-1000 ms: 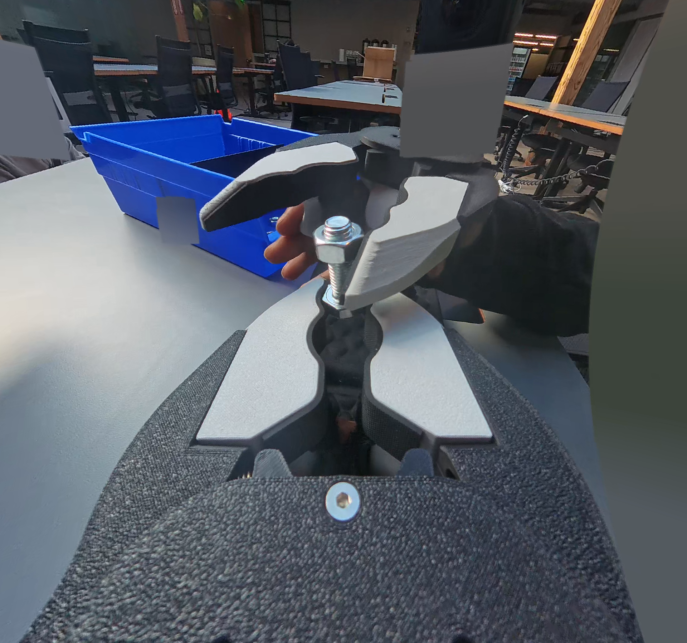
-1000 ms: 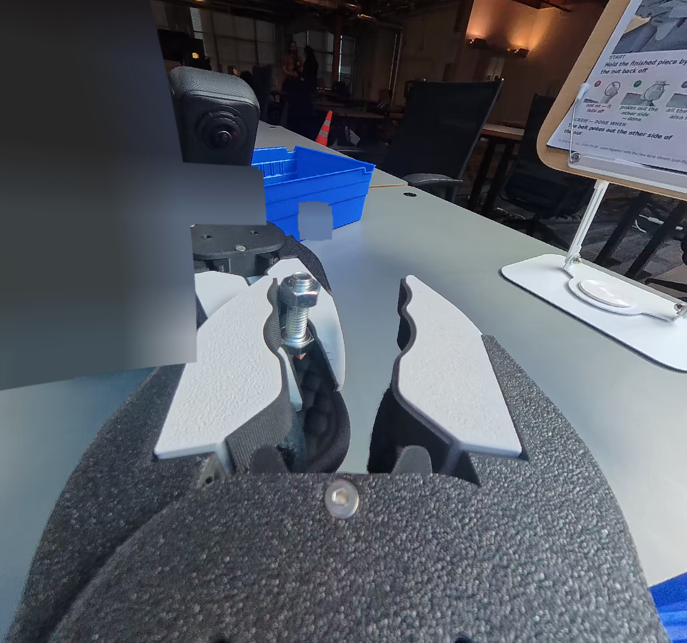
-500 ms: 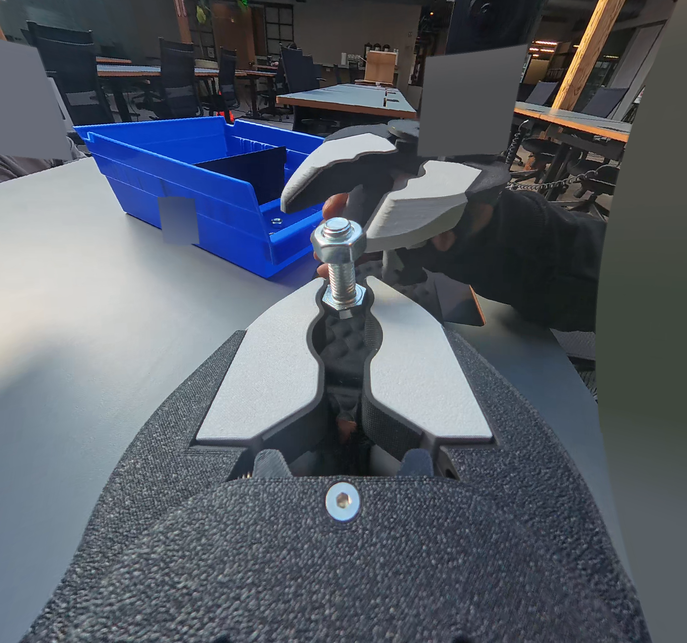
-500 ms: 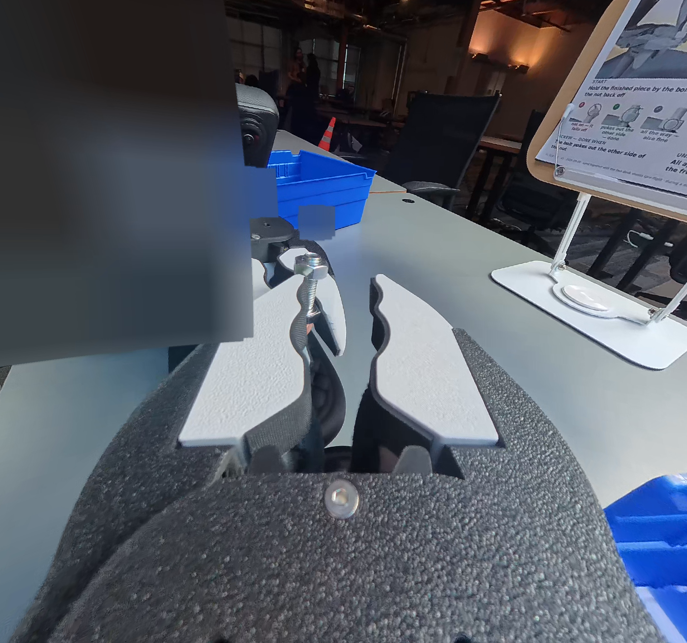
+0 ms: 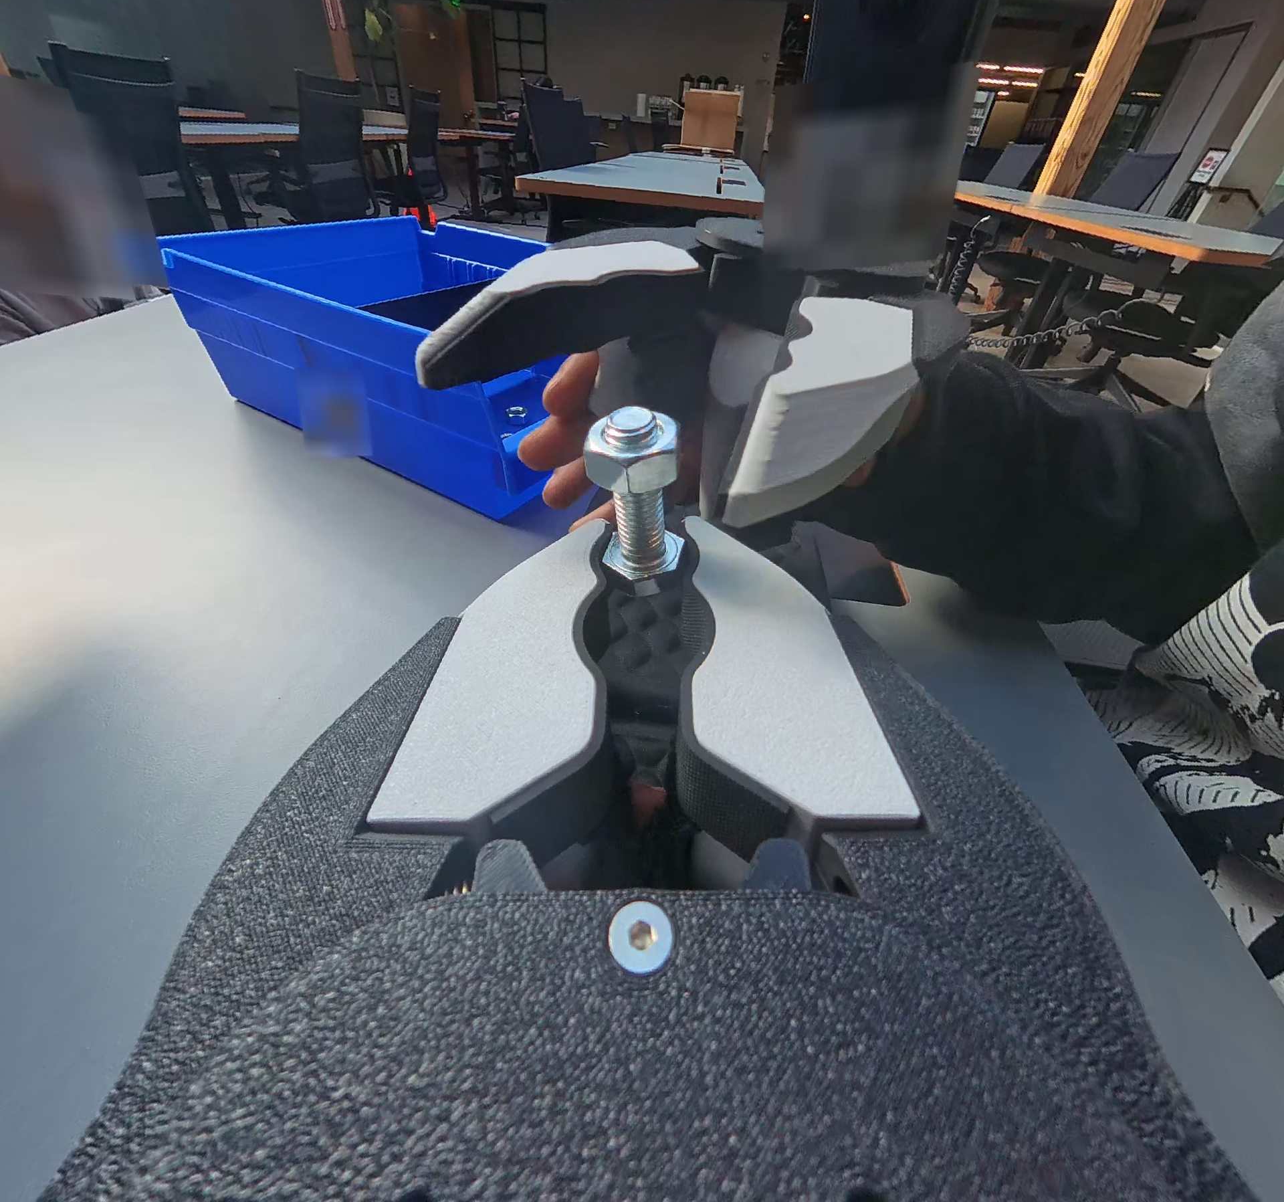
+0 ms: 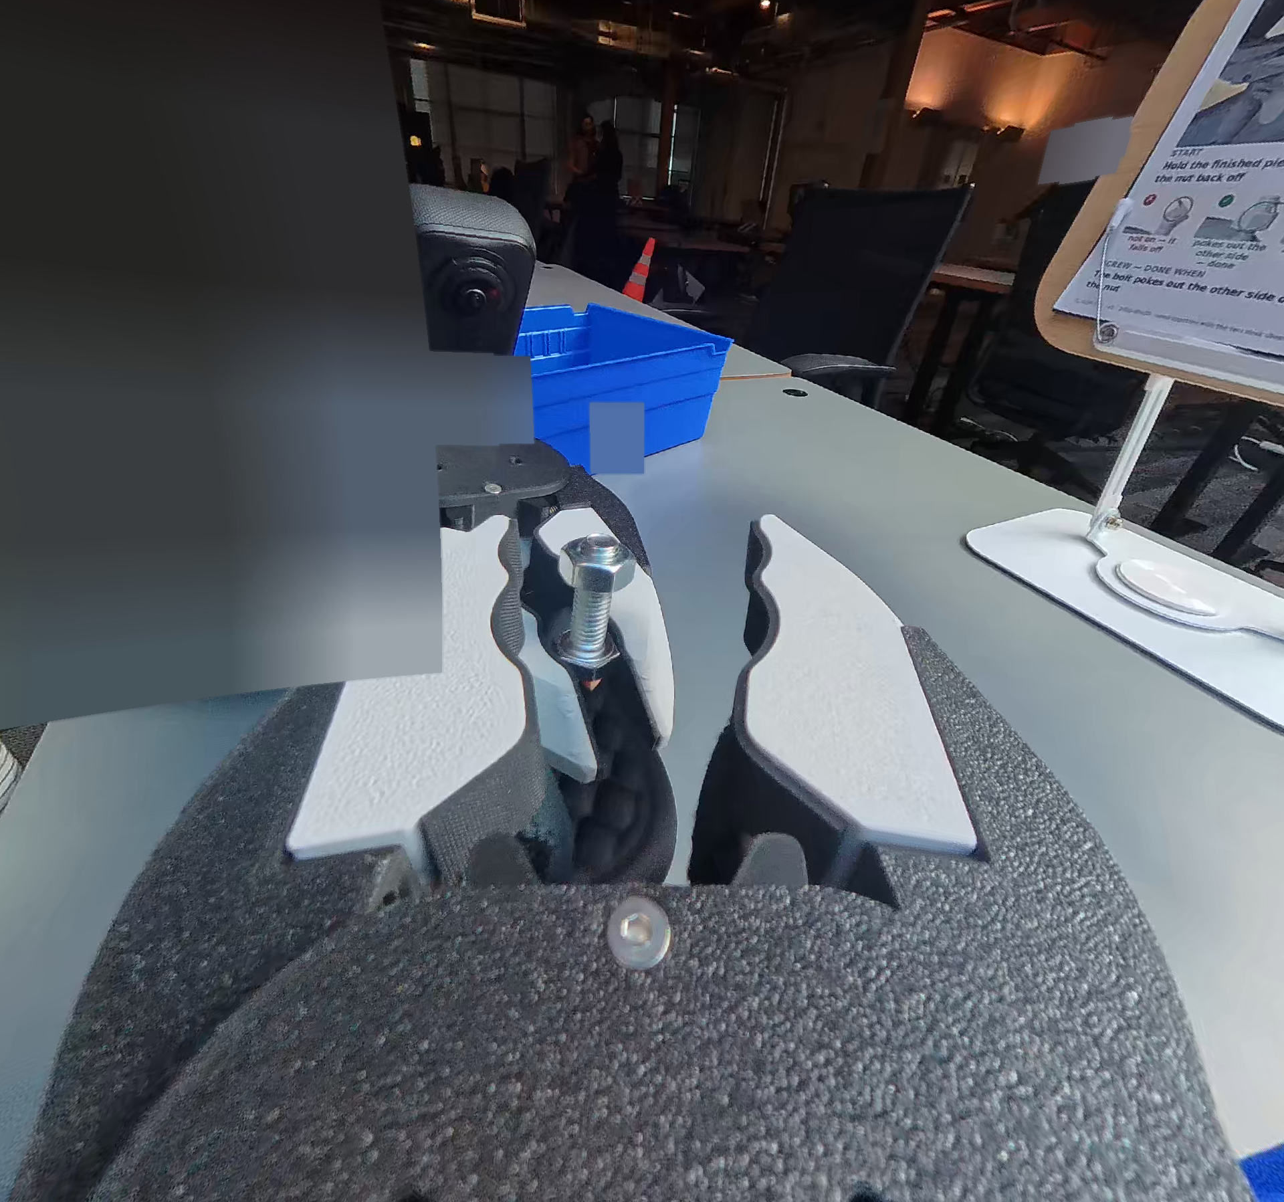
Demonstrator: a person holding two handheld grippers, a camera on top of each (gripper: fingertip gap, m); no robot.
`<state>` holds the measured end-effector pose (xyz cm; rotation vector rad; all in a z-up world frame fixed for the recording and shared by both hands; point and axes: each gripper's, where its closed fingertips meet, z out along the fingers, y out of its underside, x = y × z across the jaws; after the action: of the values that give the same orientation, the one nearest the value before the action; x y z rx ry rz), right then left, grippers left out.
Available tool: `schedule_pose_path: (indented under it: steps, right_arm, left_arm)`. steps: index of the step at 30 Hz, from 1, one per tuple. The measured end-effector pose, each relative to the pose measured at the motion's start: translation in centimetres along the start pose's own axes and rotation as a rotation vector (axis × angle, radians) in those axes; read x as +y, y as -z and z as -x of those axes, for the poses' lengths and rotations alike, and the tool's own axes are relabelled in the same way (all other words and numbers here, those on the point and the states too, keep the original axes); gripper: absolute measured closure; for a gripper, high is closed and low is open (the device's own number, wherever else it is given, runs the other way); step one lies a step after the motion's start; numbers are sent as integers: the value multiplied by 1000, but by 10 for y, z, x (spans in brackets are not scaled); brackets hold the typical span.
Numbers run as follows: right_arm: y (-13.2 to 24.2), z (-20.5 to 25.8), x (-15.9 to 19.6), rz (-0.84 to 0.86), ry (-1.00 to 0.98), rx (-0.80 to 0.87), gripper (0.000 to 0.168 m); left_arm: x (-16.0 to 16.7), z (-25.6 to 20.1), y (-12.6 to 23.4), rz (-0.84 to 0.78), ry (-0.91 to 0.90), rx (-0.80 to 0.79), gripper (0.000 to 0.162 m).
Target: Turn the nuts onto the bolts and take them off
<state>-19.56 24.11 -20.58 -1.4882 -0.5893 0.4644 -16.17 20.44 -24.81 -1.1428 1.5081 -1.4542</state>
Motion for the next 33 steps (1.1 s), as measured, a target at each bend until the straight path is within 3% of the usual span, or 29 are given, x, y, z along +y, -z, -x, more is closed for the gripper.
schedule_pose_path:
  steps: [7, 17, 23, 30, 33]
  right_arm:
    - [-18, -4, 5, 23, 8, 21, 98]
    - [0, -11, 2, 13, 12, 57, 106]
    - [12, -9, 0, 6, 25, 54, 118]
    - [25, -9, -2, 7, 60, 60, 156]
    - [29, -11, -4, -6, 52, 68, 162]
  left_arm:
    - [0, 0, 0, 4, -4, -2, 147]
    - [0, 0, 0, 2, 1, 3, 146]
    - [0, 1, 0, -2, 9, 1, 146]
    - [-1, 1, 1, -11, 16, 0, 146]
    - [-1, 1, 1, -9, 13, 0, 146]
